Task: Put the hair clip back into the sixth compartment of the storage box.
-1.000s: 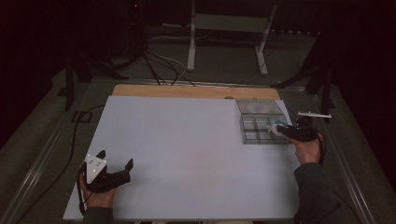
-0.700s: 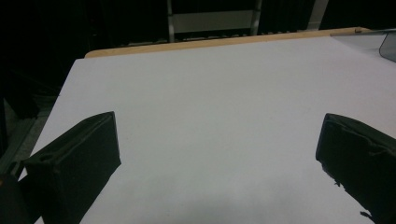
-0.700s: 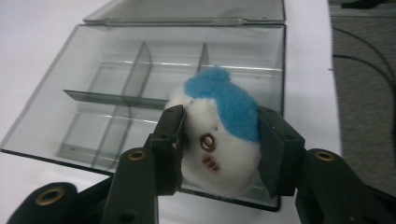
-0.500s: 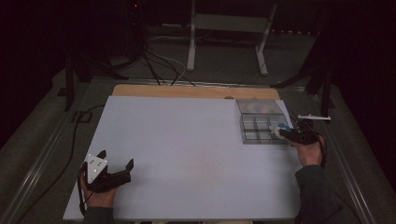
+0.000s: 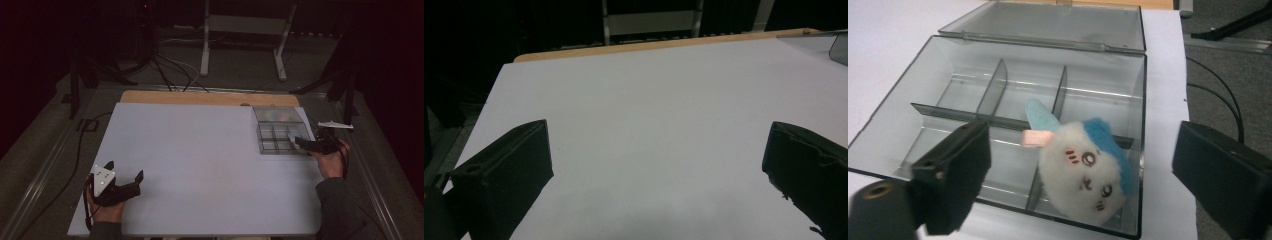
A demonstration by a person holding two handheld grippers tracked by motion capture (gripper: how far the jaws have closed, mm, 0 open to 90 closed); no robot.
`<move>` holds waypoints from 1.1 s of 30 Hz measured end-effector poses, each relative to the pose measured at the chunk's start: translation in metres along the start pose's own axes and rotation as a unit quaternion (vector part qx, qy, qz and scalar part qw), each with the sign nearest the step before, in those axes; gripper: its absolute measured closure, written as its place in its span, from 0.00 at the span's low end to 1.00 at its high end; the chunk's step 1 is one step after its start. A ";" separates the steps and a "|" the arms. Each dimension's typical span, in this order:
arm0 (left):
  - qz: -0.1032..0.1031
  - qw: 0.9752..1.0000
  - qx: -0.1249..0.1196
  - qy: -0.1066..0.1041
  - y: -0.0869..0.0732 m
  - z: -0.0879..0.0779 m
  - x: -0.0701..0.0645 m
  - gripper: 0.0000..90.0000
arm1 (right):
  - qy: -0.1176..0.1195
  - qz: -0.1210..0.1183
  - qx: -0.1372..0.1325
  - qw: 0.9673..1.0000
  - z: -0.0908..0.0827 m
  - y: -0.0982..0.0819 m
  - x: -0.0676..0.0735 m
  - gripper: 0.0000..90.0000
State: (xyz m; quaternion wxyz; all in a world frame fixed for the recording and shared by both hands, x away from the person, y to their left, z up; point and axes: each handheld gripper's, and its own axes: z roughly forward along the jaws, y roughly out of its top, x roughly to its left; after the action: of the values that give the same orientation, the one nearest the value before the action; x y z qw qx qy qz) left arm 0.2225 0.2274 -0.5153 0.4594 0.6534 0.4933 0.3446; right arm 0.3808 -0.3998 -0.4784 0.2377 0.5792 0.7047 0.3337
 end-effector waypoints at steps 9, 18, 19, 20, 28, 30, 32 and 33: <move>0.000 1.000 0.000 -0.001 0.000 0.000 0.000 0.01 | 0.024 0.008 -0.014 1.000 -0.001 0.001 0.004 0.03; 0.001 1.000 -0.001 0.000 0.000 0.000 0.000 0.01 | 0.049 0.006 -0.032 0.998 -0.006 -0.003 0.016 0.00; 0.001 1.000 -0.001 0.000 0.000 0.000 0.000 0.01 | 0.051 0.006 -0.035 0.998 -0.008 -0.004 0.018 0.00; 0.001 1.000 -0.001 0.000 0.000 0.000 0.000 0.01 | 0.054 0.005 -0.040 0.998 -0.009 -0.006 0.021 0.00; 0.002 1.000 -0.002 0.001 0.000 0.000 0.000 0.01 | 0.062 -0.008 -0.070 0.996 -0.021 -0.017 0.038 0.00; 0.002 1.000 -0.002 0.002 0.000 0.000 0.000 0.01 | 0.060 -0.017 -0.077 0.995 -0.024 -0.020 0.044 0.00; 0.002 1.000 -0.002 0.001 0.000 0.000 0.000 0.01 | 0.061 -0.020 -0.085 0.994 -0.028 -0.022 0.049 0.00; 0.002 1.000 -0.003 0.001 0.000 0.000 0.000 0.01 | 0.060 -0.021 -0.089 0.994 -0.030 -0.024 0.052 0.00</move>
State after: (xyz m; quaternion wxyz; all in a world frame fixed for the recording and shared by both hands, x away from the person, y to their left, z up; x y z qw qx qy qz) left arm 0.2223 0.2272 -0.5153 0.4599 0.6530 0.4912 0.3477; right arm 0.3327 -0.3576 -0.4736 0.2524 0.5196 0.6973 0.4244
